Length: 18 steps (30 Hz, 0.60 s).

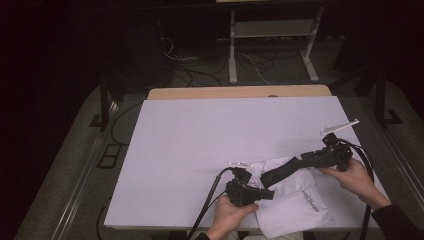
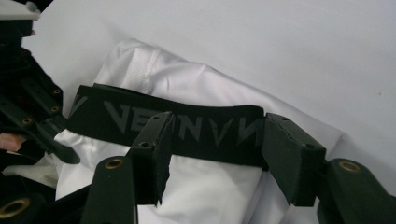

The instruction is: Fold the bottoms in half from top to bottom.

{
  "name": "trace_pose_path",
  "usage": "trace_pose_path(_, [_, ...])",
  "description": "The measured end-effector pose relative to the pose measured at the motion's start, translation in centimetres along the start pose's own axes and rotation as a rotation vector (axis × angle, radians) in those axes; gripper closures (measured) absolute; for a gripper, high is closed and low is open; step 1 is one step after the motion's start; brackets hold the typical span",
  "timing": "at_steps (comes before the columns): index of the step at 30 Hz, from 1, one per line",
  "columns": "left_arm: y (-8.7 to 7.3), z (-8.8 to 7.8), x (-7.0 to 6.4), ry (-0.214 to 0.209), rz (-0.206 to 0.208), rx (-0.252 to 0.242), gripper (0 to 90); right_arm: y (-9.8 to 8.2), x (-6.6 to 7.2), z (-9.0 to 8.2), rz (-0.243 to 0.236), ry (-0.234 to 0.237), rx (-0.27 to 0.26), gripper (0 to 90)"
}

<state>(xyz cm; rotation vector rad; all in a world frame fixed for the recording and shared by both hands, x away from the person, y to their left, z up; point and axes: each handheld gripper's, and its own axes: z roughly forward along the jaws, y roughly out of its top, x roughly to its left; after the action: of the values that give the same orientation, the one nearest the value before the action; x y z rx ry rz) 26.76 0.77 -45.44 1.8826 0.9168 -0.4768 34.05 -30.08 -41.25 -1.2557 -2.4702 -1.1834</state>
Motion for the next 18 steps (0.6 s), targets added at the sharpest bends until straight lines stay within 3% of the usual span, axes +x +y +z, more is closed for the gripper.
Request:
trace_pose_path(8, [0.0, 0.0, 0.0, 0.008, 0.01, 0.006, 87.1, 0.8, -1.3, 1.4, 0.042, -0.002, 0.059, 40.0])
trace_pose_path(18, [0.0, 0.1, 0.0, 0.011, 0.018, 0.009, 87.1, 0.8, -2.6, 2.7, 0.091, 0.042, 0.124, 41.2])
